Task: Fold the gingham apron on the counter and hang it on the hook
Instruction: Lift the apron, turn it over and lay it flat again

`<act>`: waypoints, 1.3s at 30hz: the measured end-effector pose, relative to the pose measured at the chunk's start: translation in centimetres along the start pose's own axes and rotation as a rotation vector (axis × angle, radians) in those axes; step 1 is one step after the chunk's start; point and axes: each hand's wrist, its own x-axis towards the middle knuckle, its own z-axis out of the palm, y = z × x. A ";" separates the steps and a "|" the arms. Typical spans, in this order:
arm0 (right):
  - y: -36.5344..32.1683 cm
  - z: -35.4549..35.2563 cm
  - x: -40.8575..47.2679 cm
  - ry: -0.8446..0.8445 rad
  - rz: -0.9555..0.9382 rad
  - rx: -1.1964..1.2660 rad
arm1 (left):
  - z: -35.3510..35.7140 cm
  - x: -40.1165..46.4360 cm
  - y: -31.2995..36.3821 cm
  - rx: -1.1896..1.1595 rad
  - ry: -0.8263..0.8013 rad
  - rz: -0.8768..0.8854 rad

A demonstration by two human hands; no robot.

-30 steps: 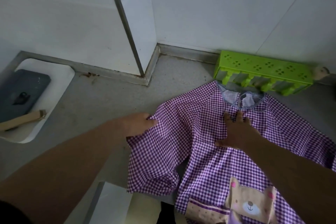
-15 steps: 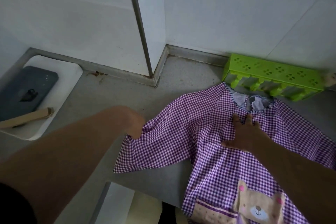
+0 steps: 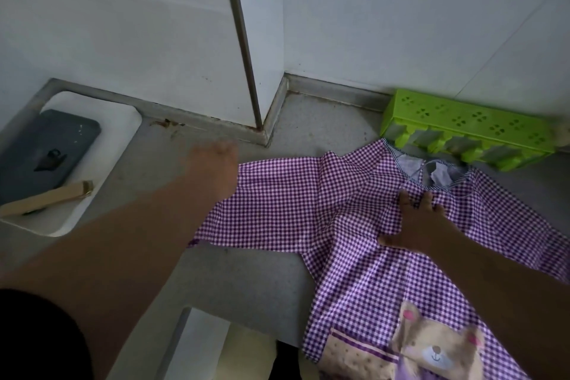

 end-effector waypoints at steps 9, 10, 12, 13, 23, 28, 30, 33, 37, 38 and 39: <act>0.0 0.0 -0.1 -0.004 -0.002 0.034 | 3.4 -5.0 4.8 -0.178 -0.212 0.492; 0.1 0.1 0.0 -0.003 -0.003 0.041 | 3.6 -5.3 5.5 -0.183 -0.229 0.464; 0.3 0.2 0.0 0.001 -0.009 0.039 | 3.9 -5.7 6.7 -0.183 -0.286 0.392; 0.3 0.2 -0.1 0.006 -0.012 0.038 | 4.1 -5.6 7.1 -0.187 -0.309 0.353; 1.5 0.7 -0.5 0.072 -0.050 0.081 | 6.3 -4.7 5.1 -0.281 -0.425 0.048; 0.1 0.0 -1.9 0.209 -0.043 0.040 | 5.6 -6.4 7.8 -0.290 -0.405 0.111; -1.1 -0.1 -2.6 0.274 -0.139 -0.016 | 4.8 -6.1 8.1 -0.334 -0.358 0.104; -2.2 0.8 -2.4 0.130 -0.266 -0.020 | 4.6 -5.5 6.9 -0.363 -0.158 0.001; -2.7 1.0 -1.5 0.050 -0.254 0.017 | 6.0 -5.0 4.0 -0.397 -0.199 -0.277; -2.7 0.8 -1.4 0.051 -0.251 0.019 | 6.2 -5.2 3.7 -0.427 -0.265 -0.291; -2.8 0.8 -1.3 0.049 -0.249 0.015 | 6.2 -5.5 3.7 -0.458 -0.318 -0.277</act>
